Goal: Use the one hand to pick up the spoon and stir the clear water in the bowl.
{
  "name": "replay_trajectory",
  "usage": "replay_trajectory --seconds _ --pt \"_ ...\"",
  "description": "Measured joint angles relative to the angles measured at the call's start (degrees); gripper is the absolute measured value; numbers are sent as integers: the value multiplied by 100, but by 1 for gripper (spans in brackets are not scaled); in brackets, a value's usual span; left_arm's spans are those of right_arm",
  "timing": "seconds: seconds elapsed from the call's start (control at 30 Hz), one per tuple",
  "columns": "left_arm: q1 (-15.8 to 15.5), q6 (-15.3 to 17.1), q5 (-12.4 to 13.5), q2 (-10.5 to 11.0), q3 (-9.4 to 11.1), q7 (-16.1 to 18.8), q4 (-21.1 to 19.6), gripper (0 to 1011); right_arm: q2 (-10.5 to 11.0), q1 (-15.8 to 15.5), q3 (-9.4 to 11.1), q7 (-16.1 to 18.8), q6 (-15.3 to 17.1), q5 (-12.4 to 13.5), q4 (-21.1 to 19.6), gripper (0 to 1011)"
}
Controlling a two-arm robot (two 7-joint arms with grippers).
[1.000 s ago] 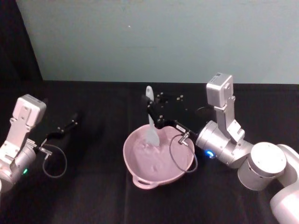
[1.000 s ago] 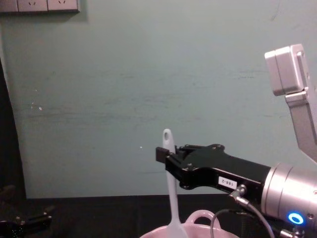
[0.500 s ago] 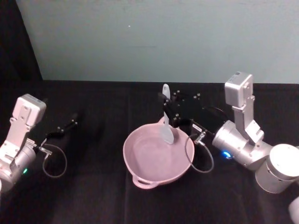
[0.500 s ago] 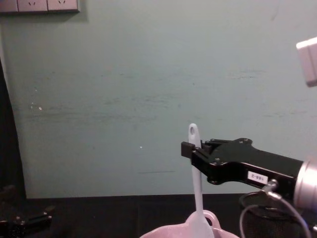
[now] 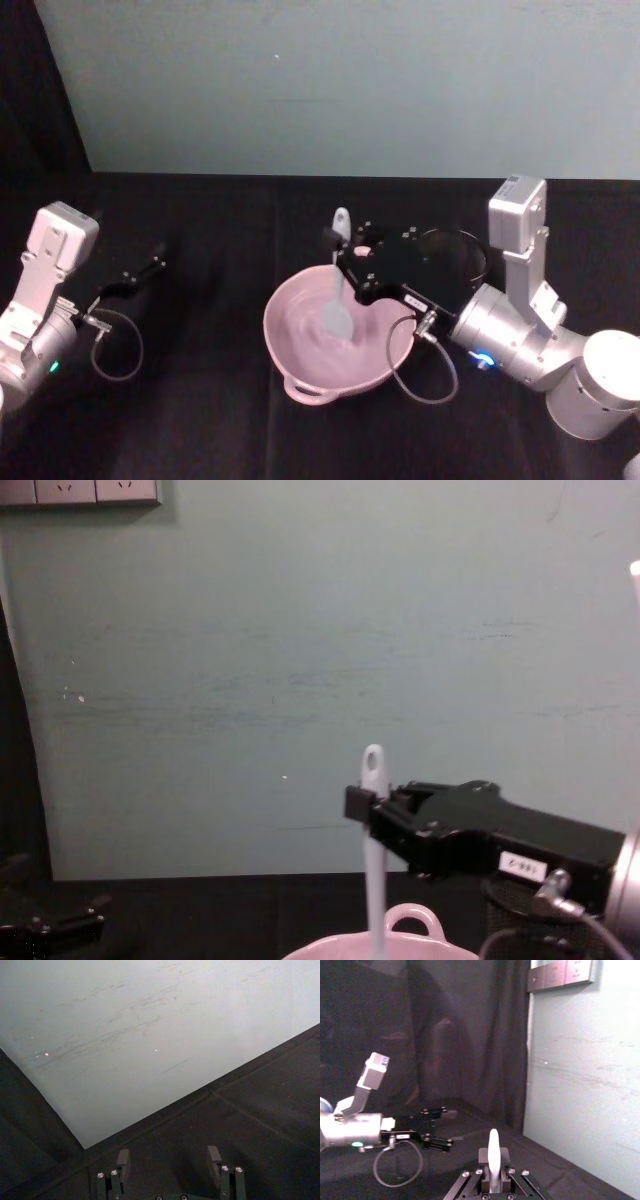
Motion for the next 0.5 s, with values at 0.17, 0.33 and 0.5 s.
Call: replay_trajectory --seconds 0.17,0.33,0.5 --pt "0 0 0 0 0 0 0 1005 -76 75 -129 83 -9 31 102 116" --pt "0 0 0 0 0 0 0 1005 -257 270 -261 111 -139 22 368 116" --pt "0 0 0 0 0 0 0 1005 -421 445 -312 -70 -322 -193 659 117"
